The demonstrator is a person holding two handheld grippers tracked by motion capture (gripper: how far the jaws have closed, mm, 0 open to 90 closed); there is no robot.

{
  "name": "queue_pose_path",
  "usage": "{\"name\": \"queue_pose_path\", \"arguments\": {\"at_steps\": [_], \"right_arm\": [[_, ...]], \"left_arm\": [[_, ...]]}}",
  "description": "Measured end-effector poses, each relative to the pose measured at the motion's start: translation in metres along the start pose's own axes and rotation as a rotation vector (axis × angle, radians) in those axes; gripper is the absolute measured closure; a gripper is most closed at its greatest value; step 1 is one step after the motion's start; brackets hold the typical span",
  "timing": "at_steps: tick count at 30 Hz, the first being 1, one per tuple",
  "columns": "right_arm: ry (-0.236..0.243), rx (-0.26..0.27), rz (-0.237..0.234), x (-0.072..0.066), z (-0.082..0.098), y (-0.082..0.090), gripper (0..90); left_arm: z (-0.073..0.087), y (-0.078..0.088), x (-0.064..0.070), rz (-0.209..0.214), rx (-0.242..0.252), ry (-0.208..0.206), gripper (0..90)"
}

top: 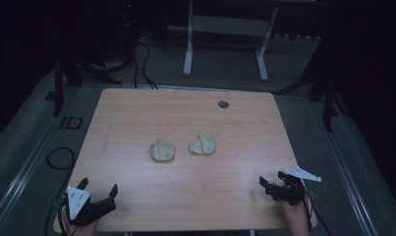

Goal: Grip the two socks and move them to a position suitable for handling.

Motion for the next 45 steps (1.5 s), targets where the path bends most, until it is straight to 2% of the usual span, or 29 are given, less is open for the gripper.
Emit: {"name": "queue_pose_path", "arguments": {"at_steps": [1, 3, 8, 14, 17, 19, 20, 25, 27, 28, 29, 34, 35, 36, 38, 41, 45], "right_arm": [[0.008, -0.007, -0.005, -0.002, -0.002, -0.003, 13.9], [0.009, -0.006, -0.048, -0.009, -0.007, -0.008, 13.9], [0.058, -0.046, -0.091, -0.023, -0.015, -0.024, 13.9], [0.097, -0.066, -0.105, -0.036, -0.026, -0.039, 14.3], [0.140, -0.069, -0.131, -0.053, -0.036, -0.048, 14.4], [0.156, -0.069, -0.128, -0.058, -0.039, -0.051, 14.7], [0.181, -0.076, -0.140, -0.066, -0.044, -0.057, 15.1], [0.216, -0.087, -0.158, -0.085, -0.061, -0.072, 15.9], [0.227, -0.092, -0.170, -0.094, -0.068, -0.079, 15.9], [0.227, -0.092, -0.170, -0.094, -0.068, -0.079, 15.9], [0.238, -0.097, -0.179, -0.103, -0.075, -0.087, 16.0], [0.264, -0.096, -0.198, -0.123, -0.093, -0.103, 16.0], [0.264, -0.096, -0.198, -0.123, -0.093, -0.103, 16.0], [0.268, -0.099, -0.202, -0.129, -0.100, -0.109, 15.9], [0.271, -0.097, -0.206, -0.132, -0.103, -0.112, 16.0], [0.301, -0.112, -0.200, -0.143, -0.114, -0.126, 16.0], [0.312, -0.146, -0.203, -0.152, -0.119, -0.141, 16.0]], "left_arm": [[0.000, 0.000, 0.000, 0.002, -0.003, 0.003, 3.2], [-0.002, -0.002, 0.001, 0.003, 0.000, 0.001, 3.1], [-0.005, -0.008, 0.008, 0.020, 0.000, -0.014, 3.2], [-0.007, -0.017, 0.016, 0.041, -0.009, -0.030, 3.1], [-0.008, -0.021, 0.021, 0.061, -0.014, -0.040, 3.1], [-0.007, -0.021, 0.022, 0.064, -0.015, -0.040, 3.1], [-0.006, -0.020, 0.023, 0.072, -0.022, -0.041, 3.1], [-0.005, -0.020, 0.027, 0.088, -0.024, -0.048, 3.1], [-0.005, -0.021, 0.028, 0.095, -0.029, -0.054, 3.1], [-0.005, -0.021, 0.029, 0.097, -0.031, -0.058, 3.1], [-0.005, -0.020, 0.029, 0.099, -0.028, -0.058, 3.1], [-0.005, -0.019, 0.028, 0.105, -0.028, -0.049, 3.1], [-0.005, -0.019, 0.028, 0.105, -0.028, -0.049, 3.1], [-0.005, -0.019, 0.028, 0.105, -0.028, -0.049, 3.1], [-0.005, -0.018, 0.027, 0.104, -0.027, -0.048, 3.1], [-0.005, -0.018, 0.027, 0.106, -0.025, -0.047, 3.1], [-0.005, -0.017, 0.027, 0.112, -0.023, -0.041, 3.1]]}}
Point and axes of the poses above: each handheld gripper's, and its own axes: y roughly backward along the jaws, z roughly out of its underside, x roughly to its right, the point moved 6 cm from there along -y, roughly forward along the jaws, and after that the axes turned 3 degrees about -x, right-handed, at the moved point
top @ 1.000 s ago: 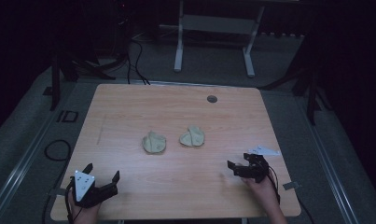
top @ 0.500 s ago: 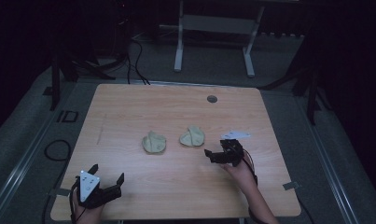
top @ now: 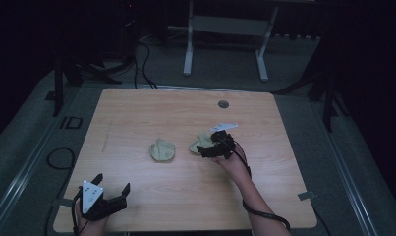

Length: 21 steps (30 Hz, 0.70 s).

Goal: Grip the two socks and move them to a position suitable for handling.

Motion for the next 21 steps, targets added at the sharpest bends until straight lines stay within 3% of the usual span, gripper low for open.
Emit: {"name": "queue_pose_path", "arguments": {"at_steps": [4, 5, 13, 16, 21], "right_arm": [[-0.006, -0.012, 0.002, 0.000, -0.003, -0.008, 16.0], [-0.012, -0.024, 0.012, 0.002, -0.006, -0.019, 19.6], [0.001, -0.080, 0.075, 0.004, 0.001, -0.044, 22.7], [0.064, -0.093, 0.133, -0.001, 0.005, -0.048, 25.5], [0.037, -0.097, 0.126, -0.005, 0.005, -0.047, 35.4]], "left_arm": [[0.000, 0.000, 0.000, 0.000, 0.000, 0.002, 3.1], [0.000, 0.001, 0.000, 0.002, 0.000, 0.002, 3.1], [0.000, 0.001, 0.001, 0.014, 0.003, 0.007, 3.1], [0.000, 0.001, 0.001, 0.017, 0.002, 0.006, 3.1], [0.000, 0.000, 0.002, 0.018, -0.001, 0.005, 3.1]]}}
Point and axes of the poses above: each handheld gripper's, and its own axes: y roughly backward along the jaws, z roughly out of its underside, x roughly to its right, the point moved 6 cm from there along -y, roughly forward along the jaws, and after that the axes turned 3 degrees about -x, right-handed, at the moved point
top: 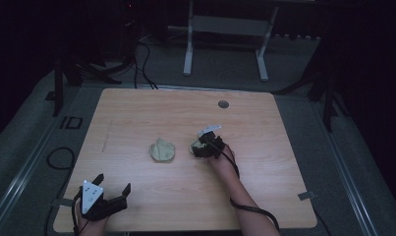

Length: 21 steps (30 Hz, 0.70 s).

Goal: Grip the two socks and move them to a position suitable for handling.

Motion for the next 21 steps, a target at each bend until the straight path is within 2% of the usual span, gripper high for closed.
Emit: {"name": "queue_pose_path", "arguments": {"at_steps": [3, 4, 6, 8, 14, 21], "right_arm": [[-0.009, 0.007, 0.008, -0.002, 0.000, 0.002, 49.1], [-0.005, 0.007, 0.015, -0.005, 0.000, 0.003, 57.4], [0.003, 0.008, 0.021, -0.007, 0.000, 0.003, 66.4], [0.027, 0.007, 0.049, -0.007, -0.001, 0.003, 76.5], [-0.006, 0.008, 0.040, -0.004, -0.003, 0.009, 80.2], [-0.014, 0.021, 0.026, 0.003, -0.003, 0.034, 80.2]], "left_arm": [[0.000, 0.000, 0.000, 0.001, 0.000, -0.001, 3.1], [0.000, 0.000, 0.001, 0.002, -0.001, -0.002, 3.1], [0.000, 0.000, 0.001, 0.003, -0.002, -0.002, 3.1], [0.000, -0.001, 0.001, 0.002, -0.002, -0.003, 3.1], [0.000, -0.002, 0.001, 0.008, -0.002, -0.001, 3.1], [-0.001, -0.005, 0.004, 0.019, -0.006, -0.010, 3.1]]}}
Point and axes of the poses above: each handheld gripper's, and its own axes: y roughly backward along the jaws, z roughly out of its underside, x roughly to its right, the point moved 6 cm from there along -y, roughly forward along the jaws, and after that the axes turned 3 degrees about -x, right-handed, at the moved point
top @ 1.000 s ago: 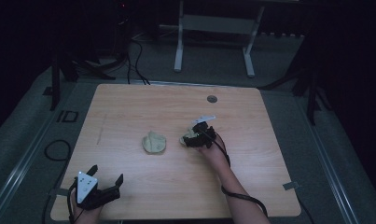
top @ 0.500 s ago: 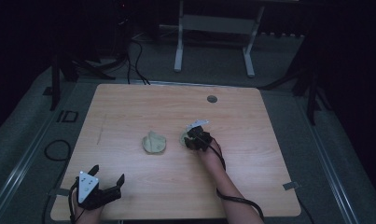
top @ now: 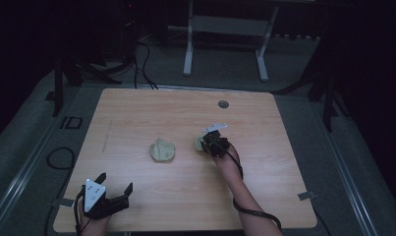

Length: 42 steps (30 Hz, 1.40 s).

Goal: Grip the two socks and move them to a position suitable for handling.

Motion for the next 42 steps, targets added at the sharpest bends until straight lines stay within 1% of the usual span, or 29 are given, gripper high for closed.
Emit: {"name": "queue_pose_path", "arguments": {"at_steps": [2, 3, 4, 5, 8, 11, 12, 15, 16, 17, 18, 19, 21, 22, 23, 26, 27, 28, 30, 31, 33, 34, 35, 36, 37, 38, 40, 41, 42], "right_arm": [[0.001, 0.002, 0.002, 0.000, 0.001, 0.004, 80.2], [0.011, 0.011, 0.000, 0.001, 0.001, 0.012, 80.2], [0.011, 0.011, 0.000, 0.001, 0.001, 0.012, 80.2], [0.018, 0.021, 0.005, 0.001, 0.003, 0.020, 80.3], [0.028, 0.040, 0.000, -0.002, 0.006, 0.034, 80.2], [0.036, 0.051, -0.009, -0.005, 0.009, 0.042, 80.3], [0.050, 0.061, -0.017, -0.011, 0.012, 0.051, 80.3], [0.060, 0.081, -0.040, -0.022, 0.019, 0.065, 80.2], [0.060, 0.081, -0.040, -0.022, 0.019, 0.065, 80.2], [0.048, 0.109, -0.055, -0.028, 0.025, 0.077, 80.2], [0.048, 0.109, -0.055, -0.028, 0.025, 0.077, 80.2], [0.037, 0.135, -0.061, -0.035, 0.031, 0.088, 80.2], [0.045, 0.151, -0.065, -0.043, 0.037, 0.097, 80.2], [0.045, 0.151, -0.065, -0.043, 0.037, 0.097, 80.2], [0.040, 0.170, -0.072, -0.052, 0.044, 0.106, 80.2], [0.058, 0.194, -0.068, -0.070, 0.056, 0.115, 80.1], [0.066, 0.192, -0.067, -0.076, 0.060, 0.116, 80.1], [0.066, 0.192, -0.067, -0.076, 0.060, 0.116, 80.1], [0.081, 0.192, -0.062, -0.086, 0.069, 0.116, 80.1], [0.078, 0.184, -0.067, -0.093, 0.076, 0.114, 80.1], [0.073, 0.176, -0.073, -0.097, 0.080, 0.112, 80.1], [0.046, 0.163, -0.079, -0.103, 0.090, 0.108, 80.1], [0.034, 0.154, -0.090, -0.107, 0.094, 0.105, 80.1], [0.034, 0.154, -0.090, -0.107, 0.094, 0.105, 80.1], [0.054, 0.136, -0.072, -0.115, 0.102, 0.098, 80.0], [0.054, 0.136, -0.072, -0.115, 0.102, 0.098, 80.0], [0.066, 0.106, -0.076, -0.124, 0.111, 0.088, 79.9], [0.066, 0.106, -0.076, -0.124, 0.111, 0.088, 79.9], [0.063, 0.096, -0.090, -0.130, 0.116, 0.082, 79.5]], "left_arm": [[0.000, 0.000, 0.000, 0.000, -0.001, -0.003, 3.1], [0.000, -0.001, 0.001, 0.001, -0.002, -0.004, 3.1], [0.000, -0.001, 0.001, 0.001, -0.002, -0.004, 3.1], [0.000, -0.001, 0.002, 0.002, -0.002, -0.004, 3.1], [0.000, -0.001, 0.002, 0.003, -0.004, -0.003, 3.1], [0.000, -0.002, 0.002, 0.003, -0.007, -0.002, 3.1], [0.000, -0.002, 0.002, 0.003, -0.007, 0.000, 3.1], [-0.001, -0.001, 0.003, -0.001, 0.009, -0.003, 3.2], [-0.003, 0.000, 0.004, 0.000, 0.018, -0.003, 3.2], [-0.003, 0.000, 0.005, 0.003, 0.023, -0.003, 3.1], [-0.003, 0.000, 0.006, 0.007, 0.023, -0.003, 3.1], [-0.003, 0.000, 0.007, 0.011, 0.020, -0.003, 3.1], [-0.002, -0.001, 0.011, 0.020, 0.014, -0.011, 3.1], [-0.002, -0.001, 0.011, 0.020, 0.014, -0.011, 3.1], [-0.003, -0.001, 0.011, 0.024, 0.015, -0.009, 3.1], [-0.002, -0.002, 0.013, 0.028, 0.010, -0.015, 3.1], [-0.002, -0.002, 0.014, 0.029, 0.008, -0.015, 3.1], [-0.002, -0.002, 0.014, 0.028, 0.006, -0.017, 3.1], [-0.002, -0.003, 0.014, 0.032, 0.005, -0.020, 3.1], [-0.002, -0.003, 0.015, 0.034, 0.005, -0.021, 3.1], [-0.002, -0.004, 0.016, 0.040, 0.004, -0.026, 3.1], [-0.003, -0.004, 0.019, 0.044, 0.004, -0.040, 3.1], [-0.003, -0.004, 0.019, 0.044, 0.004, -0.040, 3.1], [-0.003, -0.005, 0.020, 0.050, 0.004, -0.044, 3.1], [-0.003, -0.005, 0.022, 0.052, -0.001, -0.051, 3.1], [-0.003, -0.005, 0.022, 0.052, -0.001, -0.051, 3.1], [-0.003, -0.005, 0.024, 0.054, 0.001, -0.062, 3.1], [-0.004, -0.005, 0.024, 0.052, 0.005, -0.065, 3.1], [-0.004, -0.005, 0.024, 0.054, 0.006, -0.065, 3.1]]}}
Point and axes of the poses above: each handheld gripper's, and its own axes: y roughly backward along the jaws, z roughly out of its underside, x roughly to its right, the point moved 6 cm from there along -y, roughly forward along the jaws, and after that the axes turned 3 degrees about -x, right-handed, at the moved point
